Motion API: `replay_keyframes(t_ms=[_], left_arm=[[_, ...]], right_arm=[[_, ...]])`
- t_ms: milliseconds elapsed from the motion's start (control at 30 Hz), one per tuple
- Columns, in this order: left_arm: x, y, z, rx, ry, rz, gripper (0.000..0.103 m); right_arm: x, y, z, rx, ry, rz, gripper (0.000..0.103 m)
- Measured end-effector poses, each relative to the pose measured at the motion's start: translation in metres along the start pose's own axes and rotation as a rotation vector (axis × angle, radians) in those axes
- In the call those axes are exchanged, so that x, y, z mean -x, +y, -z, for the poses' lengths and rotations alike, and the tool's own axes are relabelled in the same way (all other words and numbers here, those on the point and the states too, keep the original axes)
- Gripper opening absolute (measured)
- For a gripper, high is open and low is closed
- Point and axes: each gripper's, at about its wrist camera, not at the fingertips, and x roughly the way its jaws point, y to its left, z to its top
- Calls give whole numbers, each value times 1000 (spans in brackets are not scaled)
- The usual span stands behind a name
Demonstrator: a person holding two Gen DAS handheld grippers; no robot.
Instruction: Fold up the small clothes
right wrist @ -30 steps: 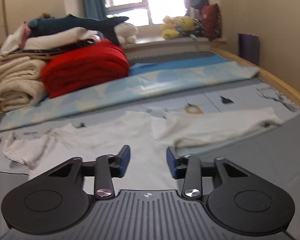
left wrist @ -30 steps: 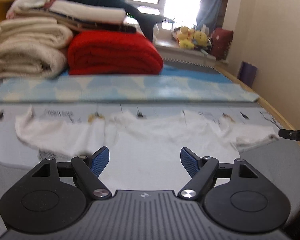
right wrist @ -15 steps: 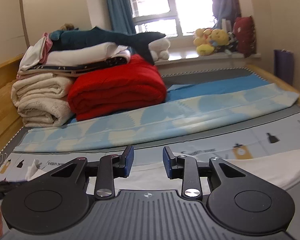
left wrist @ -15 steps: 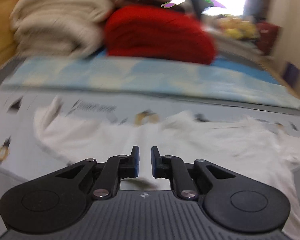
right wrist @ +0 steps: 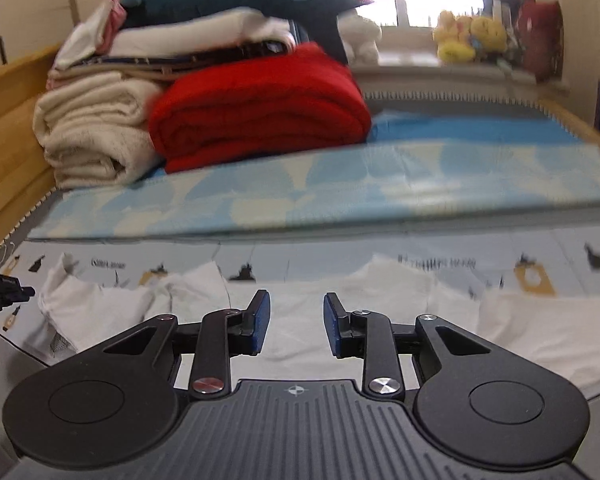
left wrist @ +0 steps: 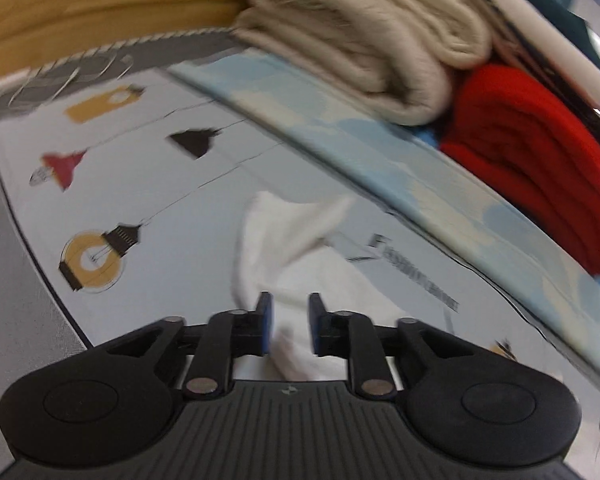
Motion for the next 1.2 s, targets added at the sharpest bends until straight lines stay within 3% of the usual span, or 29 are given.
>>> replay_keyframes(t_ms=[100, 267, 433, 533, 600, 667, 767, 867, 900, 1000, 1067, 1133, 1200], left_arm=[[-17, 12, -4, 46, 6, -29, 48], [-38, 33, -9, 140, 25, -17, 48], [-49, 38, -11, 131, 31, 3, 48], [-52, 44, -11, 152, 41, 35, 44], [-54, 46, -10, 150, 55, 64, 20], [-57, 44, -9, 120, 80, 83, 7], [-46, 47, -10, 118, 19, 42, 5], [-28, 68, -10, 249, -34, -106, 5], [-26, 78, -7, 316, -17, -118, 5], [-30, 104, 2, 462, 55, -52, 11], [-28, 113, 1, 479, 24, -61, 19], [-26, 121, -3, 481, -13, -71, 35], [-30, 132, -5, 498, -29, -38, 39]], right_arm=[[-10, -8, 2, -74, 47, -16, 31], [-16, -3, 4, -72, 51, -21, 31], [-27, 2, 8, -51, 77, -15, 31], [-30, 4, 9, -48, 85, -11, 31], [-30, 5, 9, -47, 83, -11, 31], [-30, 5, 9, -44, 83, -11, 31], [-31, 5, 9, -45, 85, -7, 31], [-32, 4, 10, -47, 89, -6, 31], [-33, 5, 9, -46, 90, -7, 31], [-34, 7, 8, -41, 89, -10, 31], [-35, 7, 8, -42, 89, -11, 31], [-35, 8, 8, -41, 88, -13, 31], [-35, 9, 9, -36, 90, -13, 31]])
